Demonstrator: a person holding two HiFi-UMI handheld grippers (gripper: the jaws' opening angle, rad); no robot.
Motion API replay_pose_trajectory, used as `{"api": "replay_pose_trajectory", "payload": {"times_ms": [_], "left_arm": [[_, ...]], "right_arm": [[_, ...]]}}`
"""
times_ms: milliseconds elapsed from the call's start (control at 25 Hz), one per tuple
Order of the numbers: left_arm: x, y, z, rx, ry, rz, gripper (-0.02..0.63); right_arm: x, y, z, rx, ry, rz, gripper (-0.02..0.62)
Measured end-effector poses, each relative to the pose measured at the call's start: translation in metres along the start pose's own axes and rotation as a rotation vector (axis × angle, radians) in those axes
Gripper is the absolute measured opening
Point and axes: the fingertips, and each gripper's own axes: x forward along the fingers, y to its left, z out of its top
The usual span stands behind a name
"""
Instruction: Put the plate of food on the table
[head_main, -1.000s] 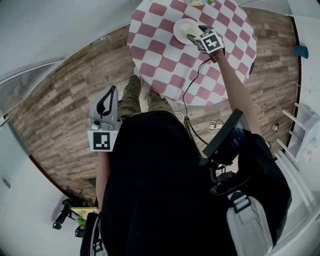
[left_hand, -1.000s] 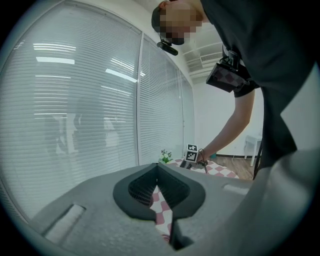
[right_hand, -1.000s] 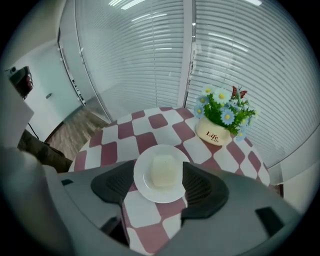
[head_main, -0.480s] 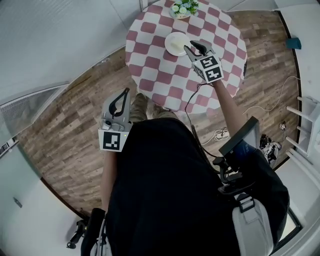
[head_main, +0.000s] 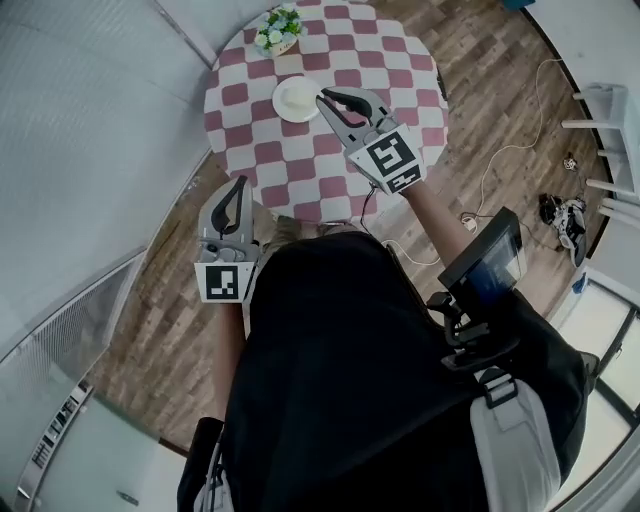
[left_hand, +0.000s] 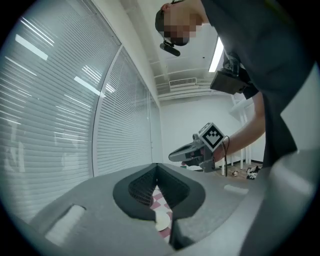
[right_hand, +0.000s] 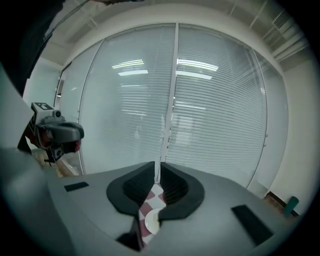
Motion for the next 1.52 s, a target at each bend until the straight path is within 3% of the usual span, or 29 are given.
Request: {"api": "replay_pose_trajectory", "payload": {"times_ms": [200,360,840,1160,1520], "left_arm": [[0.021,-0.004,0.011,0.02,-0.044,-0.095,-0.006],[0.03,-0.011,0.018,0.018,-0.072,-0.151,-0.006],[0.024,-0.028,-0.009,-0.006,-0.023,-0.228,-0.006],[0.023,-0.027,-0.044,-0.04,0.01,-0.232,-0.006],[0.031,-0.022,-0.065,-0.096,-0.01,-0.213,-0.006]], "right_arm": [[-0.032,0.017,0.04,0.033,-0.118,-0.023,0.031],[-0.054,0.041,0.048,-0.039,-0.191,-0.016,0.026],[-0.056,0.081,-0.011,0.097,-0.157,-0.046,0.011],[-0.043,0.098,-0.038,0.176,-0.165,0.017,0.011],[-0.026,0.111,-0.061,0.125,-0.161,0.016,0.011]]}}
